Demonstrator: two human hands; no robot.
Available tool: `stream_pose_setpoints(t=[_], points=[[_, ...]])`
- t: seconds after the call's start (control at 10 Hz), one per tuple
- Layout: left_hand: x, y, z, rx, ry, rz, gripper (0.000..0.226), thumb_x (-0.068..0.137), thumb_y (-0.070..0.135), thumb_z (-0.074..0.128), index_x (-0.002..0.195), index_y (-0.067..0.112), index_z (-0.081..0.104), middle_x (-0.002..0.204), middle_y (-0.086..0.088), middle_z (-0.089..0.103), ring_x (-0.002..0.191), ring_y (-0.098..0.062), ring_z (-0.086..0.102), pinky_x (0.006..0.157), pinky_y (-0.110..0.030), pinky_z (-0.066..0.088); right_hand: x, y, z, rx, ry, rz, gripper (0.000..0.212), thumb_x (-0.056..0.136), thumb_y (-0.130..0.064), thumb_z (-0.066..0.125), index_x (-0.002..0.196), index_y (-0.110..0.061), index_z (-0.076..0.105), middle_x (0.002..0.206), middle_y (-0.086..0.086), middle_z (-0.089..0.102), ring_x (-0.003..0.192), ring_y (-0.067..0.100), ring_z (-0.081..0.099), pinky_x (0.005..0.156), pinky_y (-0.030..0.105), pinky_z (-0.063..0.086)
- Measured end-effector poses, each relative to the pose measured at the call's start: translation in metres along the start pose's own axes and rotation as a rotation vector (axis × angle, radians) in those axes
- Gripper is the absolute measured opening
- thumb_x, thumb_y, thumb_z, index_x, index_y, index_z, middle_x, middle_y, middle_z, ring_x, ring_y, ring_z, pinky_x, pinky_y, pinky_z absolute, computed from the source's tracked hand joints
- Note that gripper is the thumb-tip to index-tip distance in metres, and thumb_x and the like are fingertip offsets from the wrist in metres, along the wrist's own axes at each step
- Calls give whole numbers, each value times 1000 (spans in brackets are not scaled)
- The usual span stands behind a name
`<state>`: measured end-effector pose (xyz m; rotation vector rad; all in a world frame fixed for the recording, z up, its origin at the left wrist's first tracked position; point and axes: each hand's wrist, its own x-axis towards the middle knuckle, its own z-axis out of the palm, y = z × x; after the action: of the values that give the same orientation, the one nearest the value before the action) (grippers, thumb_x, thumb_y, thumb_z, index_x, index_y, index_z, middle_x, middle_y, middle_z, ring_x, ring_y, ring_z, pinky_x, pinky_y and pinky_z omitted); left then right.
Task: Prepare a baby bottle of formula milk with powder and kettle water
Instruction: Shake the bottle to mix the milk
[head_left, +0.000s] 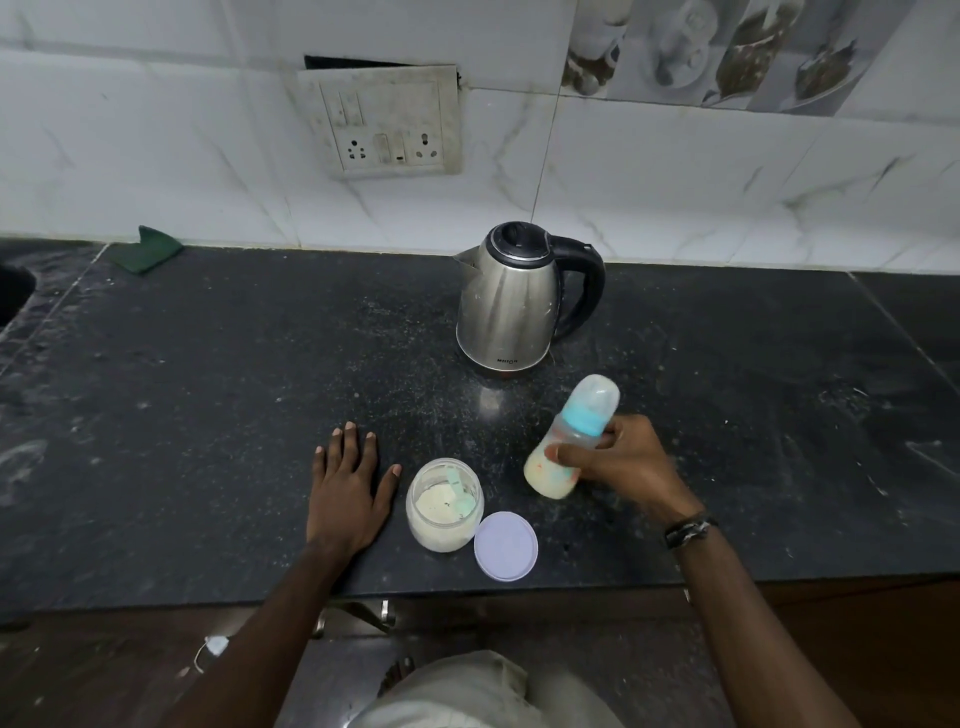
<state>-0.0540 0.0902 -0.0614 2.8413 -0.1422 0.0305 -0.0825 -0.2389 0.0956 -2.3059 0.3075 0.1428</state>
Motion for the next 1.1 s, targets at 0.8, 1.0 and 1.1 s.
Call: stream_pose_setpoints(t=[0.8, 1.0, 1.1], points=[[-1, 0, 2, -6, 11, -1, 80, 99, 61, 17, 154, 6, 39, 164, -20, 27, 153, -37, 21, 125, -54, 17, -2, -2, 4, 233, -1, 159, 46, 57, -40, 89, 96, -19, 74, 93, -5, 74, 83, 11, 72, 76, 36, 60], [0, 0, 2, 0, 3, -3, 81, 99, 61, 16, 155, 7, 36, 165, -19, 24, 155, -36, 18, 125, -52, 13, -1, -2, 2, 236, 13, 186, 45, 58, -38, 90, 94, -20, 72, 93, -6, 74, 82, 11, 71, 75, 36, 60], [0, -2, 2, -8, 11, -1, 81, 99, 61, 16, 155, 8, 37, 165, -19, 24, 155, -36, 18, 125, -52, 14, -4, -2, 4, 241, -44, 127, 35, 64, -24, 90, 92, -13, 73, 98, 7, 76, 84, 16, 74, 76, 41, 62]])
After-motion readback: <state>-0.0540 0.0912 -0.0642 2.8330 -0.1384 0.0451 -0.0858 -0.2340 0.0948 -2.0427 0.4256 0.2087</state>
